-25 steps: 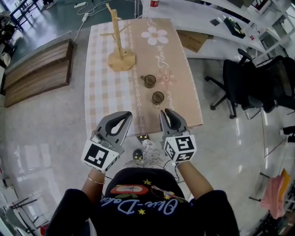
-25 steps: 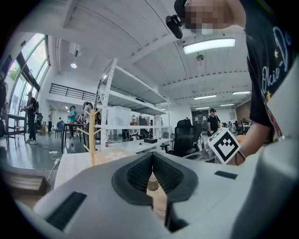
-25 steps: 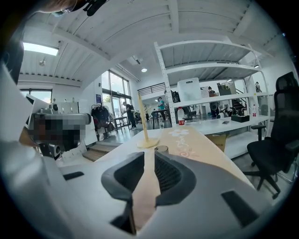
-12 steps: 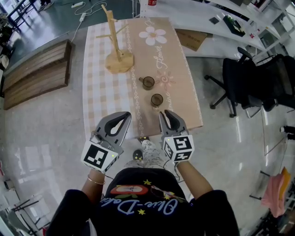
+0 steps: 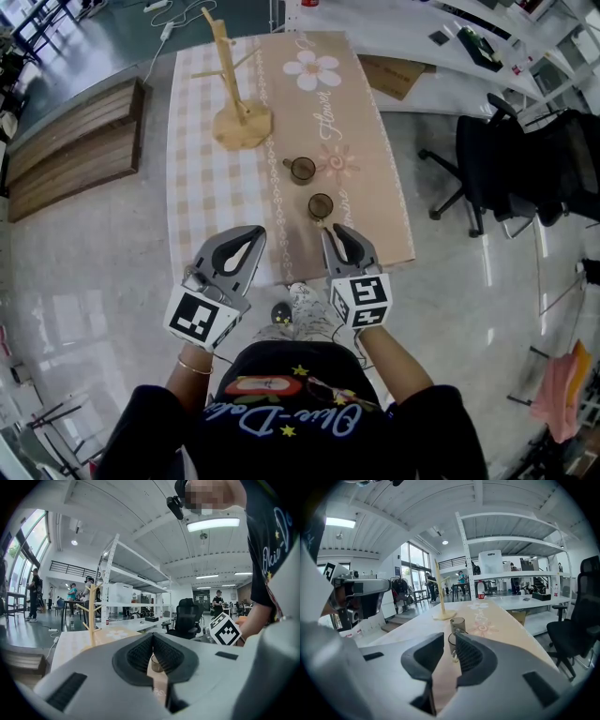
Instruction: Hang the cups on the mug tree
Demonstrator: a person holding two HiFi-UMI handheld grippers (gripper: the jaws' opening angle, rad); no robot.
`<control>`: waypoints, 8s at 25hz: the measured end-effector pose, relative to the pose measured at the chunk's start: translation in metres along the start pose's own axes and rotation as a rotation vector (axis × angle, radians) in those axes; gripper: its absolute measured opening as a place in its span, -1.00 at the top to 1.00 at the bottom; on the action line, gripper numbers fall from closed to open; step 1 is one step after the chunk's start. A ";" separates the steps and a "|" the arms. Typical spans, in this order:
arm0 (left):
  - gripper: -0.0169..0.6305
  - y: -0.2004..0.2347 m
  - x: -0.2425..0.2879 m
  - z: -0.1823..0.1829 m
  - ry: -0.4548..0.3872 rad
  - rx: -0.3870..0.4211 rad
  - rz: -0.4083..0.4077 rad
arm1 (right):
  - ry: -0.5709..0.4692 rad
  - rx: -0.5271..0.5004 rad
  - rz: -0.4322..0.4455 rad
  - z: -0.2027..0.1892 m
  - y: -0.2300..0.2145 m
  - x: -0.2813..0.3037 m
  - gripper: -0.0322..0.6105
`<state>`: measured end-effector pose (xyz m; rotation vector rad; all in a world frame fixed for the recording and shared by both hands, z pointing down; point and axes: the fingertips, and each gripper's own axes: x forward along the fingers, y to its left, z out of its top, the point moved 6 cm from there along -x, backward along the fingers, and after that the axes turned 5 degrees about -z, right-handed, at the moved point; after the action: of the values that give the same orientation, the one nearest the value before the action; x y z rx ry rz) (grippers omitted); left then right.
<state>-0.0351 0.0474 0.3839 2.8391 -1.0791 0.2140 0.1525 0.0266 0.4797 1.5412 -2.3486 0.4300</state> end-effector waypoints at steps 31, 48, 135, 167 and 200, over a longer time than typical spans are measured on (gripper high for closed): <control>0.92 0.018 -0.011 -0.006 0.024 -0.002 0.095 | 0.140 -0.053 0.017 -0.025 0.000 0.033 0.63; 0.92 0.021 -0.008 -0.007 0.011 -0.001 0.117 | 0.207 -0.064 0.007 -0.036 -0.003 0.043 0.58; 0.92 0.001 -0.025 0.007 -0.001 -0.006 0.193 | 0.105 -0.136 -0.027 0.018 -0.025 0.037 0.75; 0.92 -0.003 0.027 0.029 -0.018 -0.027 0.325 | -0.005 -0.225 0.209 0.093 -0.068 0.060 0.75; 0.92 -0.009 0.044 0.042 0.008 -0.002 0.479 | -0.108 -0.263 0.402 0.132 -0.079 0.076 0.75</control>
<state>0.0079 0.0198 0.3492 2.5255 -1.7378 0.2561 0.1859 -0.1200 0.3970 0.9989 -2.6750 0.1145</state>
